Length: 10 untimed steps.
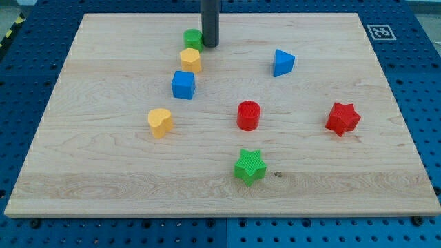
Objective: Push the yellow heart bottom to the blue cube
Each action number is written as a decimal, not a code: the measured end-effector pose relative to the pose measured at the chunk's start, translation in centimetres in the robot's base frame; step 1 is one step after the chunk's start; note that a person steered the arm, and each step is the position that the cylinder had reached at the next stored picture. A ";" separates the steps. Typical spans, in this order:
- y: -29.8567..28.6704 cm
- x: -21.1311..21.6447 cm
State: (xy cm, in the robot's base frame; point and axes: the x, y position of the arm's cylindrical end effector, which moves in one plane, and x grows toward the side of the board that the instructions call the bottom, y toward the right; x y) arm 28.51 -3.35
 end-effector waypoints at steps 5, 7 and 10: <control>3.0 10.1; 2.4 6.1; -1.2 6.7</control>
State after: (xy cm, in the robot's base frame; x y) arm 35.17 -4.54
